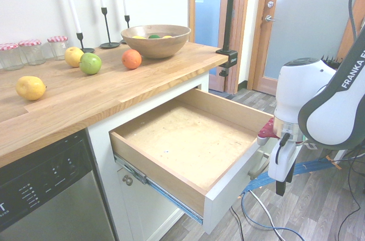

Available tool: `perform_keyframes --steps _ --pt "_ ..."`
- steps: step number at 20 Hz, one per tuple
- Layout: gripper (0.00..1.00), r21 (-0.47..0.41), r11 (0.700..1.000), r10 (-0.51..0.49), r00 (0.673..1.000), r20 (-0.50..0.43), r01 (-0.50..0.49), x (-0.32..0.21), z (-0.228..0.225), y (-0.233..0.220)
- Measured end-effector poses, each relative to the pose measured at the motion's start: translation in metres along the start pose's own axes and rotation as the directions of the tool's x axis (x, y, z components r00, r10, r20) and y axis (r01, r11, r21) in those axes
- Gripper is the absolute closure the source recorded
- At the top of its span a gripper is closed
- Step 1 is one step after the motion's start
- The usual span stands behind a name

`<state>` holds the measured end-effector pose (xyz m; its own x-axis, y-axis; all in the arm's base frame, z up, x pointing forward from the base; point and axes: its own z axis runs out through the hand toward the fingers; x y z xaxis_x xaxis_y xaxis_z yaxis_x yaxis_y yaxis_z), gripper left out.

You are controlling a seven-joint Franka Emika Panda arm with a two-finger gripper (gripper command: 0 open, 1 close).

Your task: Close the drawer

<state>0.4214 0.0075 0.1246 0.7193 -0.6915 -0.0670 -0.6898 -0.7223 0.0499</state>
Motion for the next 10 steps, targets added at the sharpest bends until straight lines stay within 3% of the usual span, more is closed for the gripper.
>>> perform_keyframes --steps 10 --pt "1.0 0.003 1.0 0.004 1.0 -0.004 -0.004 0.0008 0.0002 0.0002"
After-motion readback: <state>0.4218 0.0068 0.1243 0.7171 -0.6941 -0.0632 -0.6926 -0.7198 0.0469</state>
